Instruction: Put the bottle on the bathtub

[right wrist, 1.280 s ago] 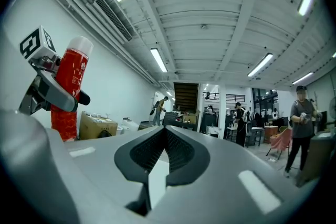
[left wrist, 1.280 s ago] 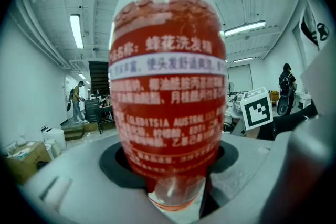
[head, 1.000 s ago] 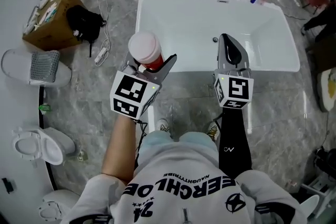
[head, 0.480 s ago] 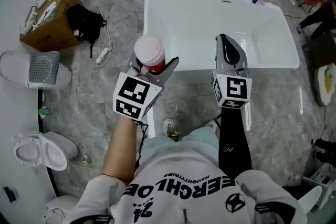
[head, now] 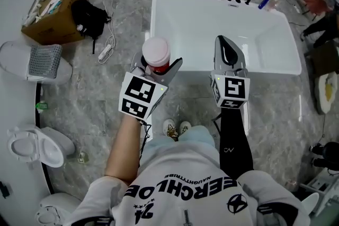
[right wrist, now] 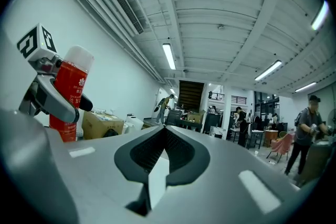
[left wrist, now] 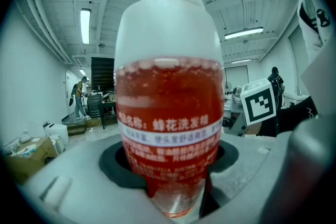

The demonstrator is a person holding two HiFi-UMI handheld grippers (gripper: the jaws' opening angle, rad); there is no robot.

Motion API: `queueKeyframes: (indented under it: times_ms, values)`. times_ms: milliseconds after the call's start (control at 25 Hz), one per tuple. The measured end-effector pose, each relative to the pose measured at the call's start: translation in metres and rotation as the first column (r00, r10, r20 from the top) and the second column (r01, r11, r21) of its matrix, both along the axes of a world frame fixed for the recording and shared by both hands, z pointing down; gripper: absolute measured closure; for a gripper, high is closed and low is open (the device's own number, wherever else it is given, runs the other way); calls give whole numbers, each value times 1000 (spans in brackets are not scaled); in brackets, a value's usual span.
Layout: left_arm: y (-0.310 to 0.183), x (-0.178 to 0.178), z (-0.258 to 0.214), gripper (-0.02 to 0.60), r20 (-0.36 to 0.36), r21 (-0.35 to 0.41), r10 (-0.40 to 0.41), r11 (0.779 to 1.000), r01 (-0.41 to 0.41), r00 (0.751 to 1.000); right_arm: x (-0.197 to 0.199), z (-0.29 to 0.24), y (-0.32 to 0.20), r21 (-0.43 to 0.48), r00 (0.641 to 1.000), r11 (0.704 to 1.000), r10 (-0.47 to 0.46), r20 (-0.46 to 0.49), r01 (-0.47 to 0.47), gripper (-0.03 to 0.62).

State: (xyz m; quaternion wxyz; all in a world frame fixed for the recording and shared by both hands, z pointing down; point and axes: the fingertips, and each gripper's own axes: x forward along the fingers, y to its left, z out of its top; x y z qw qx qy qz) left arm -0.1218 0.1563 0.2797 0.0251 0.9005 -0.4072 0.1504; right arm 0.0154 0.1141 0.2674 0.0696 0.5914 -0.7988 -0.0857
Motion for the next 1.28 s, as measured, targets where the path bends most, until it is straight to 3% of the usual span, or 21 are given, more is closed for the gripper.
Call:
queueKeyframes:
  times_ms: [200, 800, 1280]
  values:
    - [5, -5, 7, 184, -17, -54, -4, 999, 3, 1000, -4, 0, -2, 0, 1000, 1000, -7, 17, 7, 564]
    - [-6, -19, 2, 183, -38, -34, -2, 999, 0, 999, -19, 1, -2, -1, 999, 999, -33, -3, 33, 563]
    - [-66, -10, 1, 183, -29, -23, -4, 1000, 3, 1000, -16, -1, -63, 32, 998, 998, -57, 28, 56, 563]
